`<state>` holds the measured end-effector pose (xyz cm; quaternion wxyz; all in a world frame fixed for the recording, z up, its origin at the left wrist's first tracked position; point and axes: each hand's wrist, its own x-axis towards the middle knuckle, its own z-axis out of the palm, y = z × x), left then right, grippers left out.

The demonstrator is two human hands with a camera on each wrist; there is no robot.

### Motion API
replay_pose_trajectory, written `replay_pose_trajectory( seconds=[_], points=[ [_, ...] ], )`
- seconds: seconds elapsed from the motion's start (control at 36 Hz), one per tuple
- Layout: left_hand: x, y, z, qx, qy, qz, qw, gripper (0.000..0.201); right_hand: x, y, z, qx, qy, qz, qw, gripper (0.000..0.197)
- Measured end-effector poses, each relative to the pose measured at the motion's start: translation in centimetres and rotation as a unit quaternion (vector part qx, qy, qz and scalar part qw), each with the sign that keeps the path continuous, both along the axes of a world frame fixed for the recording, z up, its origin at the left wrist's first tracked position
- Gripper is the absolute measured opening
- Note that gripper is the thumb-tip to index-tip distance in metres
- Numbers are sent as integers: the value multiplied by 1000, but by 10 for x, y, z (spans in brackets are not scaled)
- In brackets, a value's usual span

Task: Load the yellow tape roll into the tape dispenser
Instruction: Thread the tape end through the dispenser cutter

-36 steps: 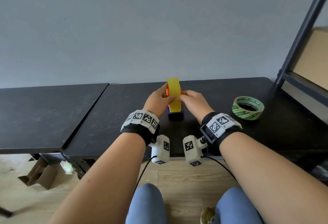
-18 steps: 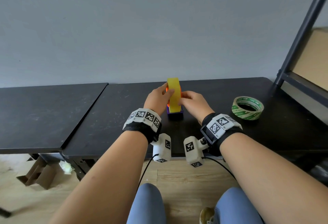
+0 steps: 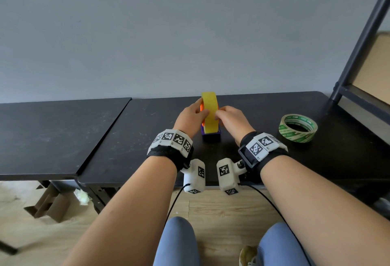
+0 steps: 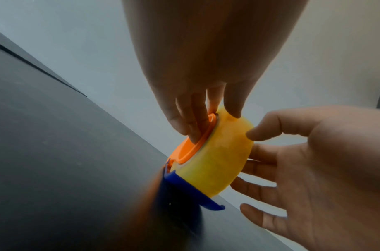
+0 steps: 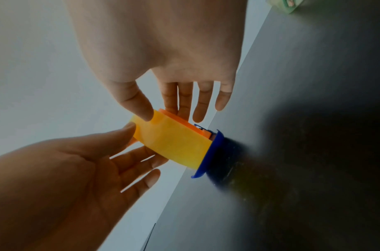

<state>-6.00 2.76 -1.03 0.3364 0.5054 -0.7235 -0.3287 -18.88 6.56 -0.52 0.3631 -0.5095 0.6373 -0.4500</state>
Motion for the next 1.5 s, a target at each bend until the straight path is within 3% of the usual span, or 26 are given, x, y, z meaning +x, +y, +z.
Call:
replay_pose_trajectory(
  seconds=[0.36, 0.53, 0.75, 1.06, 1.5],
  points=[
    [-1, -3, 0, -7, 5, 24, 1000, 49, -5, 6, -4, -4, -8, 27, 1000, 31],
    [2, -3, 2, 21, 3, 7, 1000, 55, -5, 2, -2, -9, -11, 17, 1000, 12],
    [2, 1, -1, 15, 18, 3, 1000, 56, -3, 1, 0, 7, -3, 9, 1000, 12],
    [0, -7, 6, 22, 21, 25, 999, 49, -5, 7, -3, -1, -6, 39, 999, 42],
    [-3, -1, 4, 5, 32, 58, 998, 46, -4, 5, 3, 11, -17, 20, 1000, 22]
  ],
)
